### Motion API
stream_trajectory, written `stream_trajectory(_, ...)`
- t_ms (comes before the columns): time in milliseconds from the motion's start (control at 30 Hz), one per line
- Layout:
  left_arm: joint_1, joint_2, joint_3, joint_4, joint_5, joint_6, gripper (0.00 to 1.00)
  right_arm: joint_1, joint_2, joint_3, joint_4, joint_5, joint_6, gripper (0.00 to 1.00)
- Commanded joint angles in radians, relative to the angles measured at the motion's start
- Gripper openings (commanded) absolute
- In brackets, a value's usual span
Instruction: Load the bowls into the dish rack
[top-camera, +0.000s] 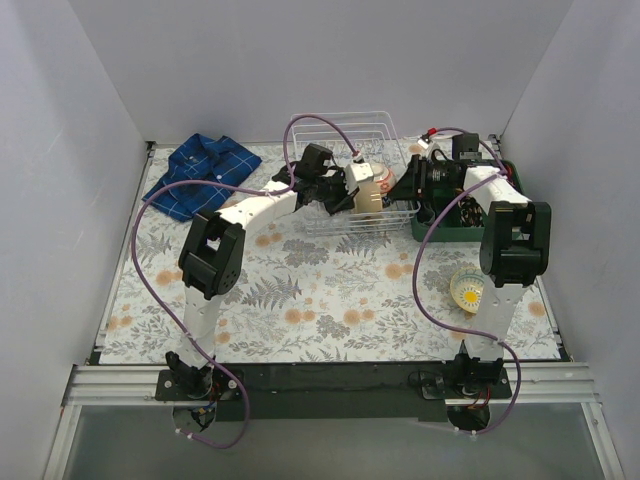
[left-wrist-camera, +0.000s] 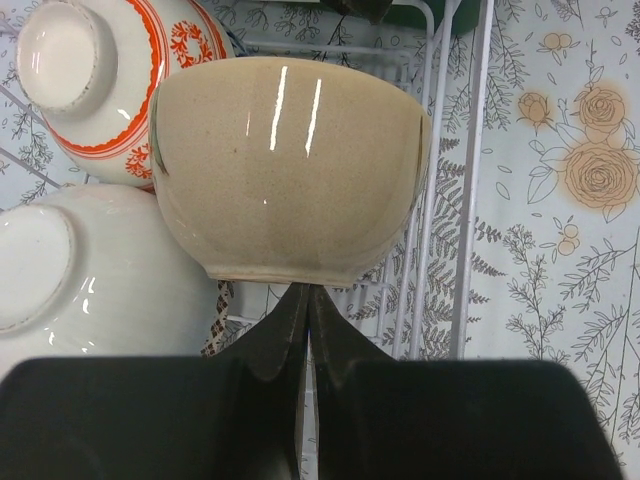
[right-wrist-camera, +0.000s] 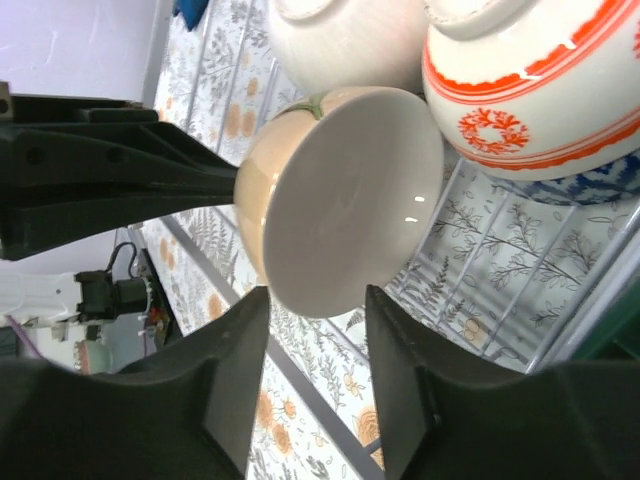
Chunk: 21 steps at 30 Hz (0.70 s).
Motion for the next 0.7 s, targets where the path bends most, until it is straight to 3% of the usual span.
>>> stream_trajectory(0,-0.004,-0.025,-0.003,0.038,0.002,-0.006,0.00,-0.003,-0.042,0.033,-0.005,-0.062,-0.026,0.56)
stream_trajectory(100,-0.004,-0.028,-0.009,0.040,-0.008,-0.006,0.00,0.024,-0.048,0.027,-0.011,-0.036,-0.027,0.65)
stream_trajectory(433,-0.004,-0.051,-0.042,0.058,-0.022,-0.015,0.00,0.104,-0.005,0.055,-0.046,0.063,-0.054,0.67)
stream_trajectory(567,-0.002,-0.061,-0.058,0.067,-0.033,-0.020,0.00,0.112,0.015,0.069,-0.045,0.051,-0.061,0.60)
stream_trajectory(667,-0.004,-0.068,-0.067,0.071,-0.047,-0.026,0.00,0.113,0.015,0.073,-0.046,0.025,-0.069,0.44)
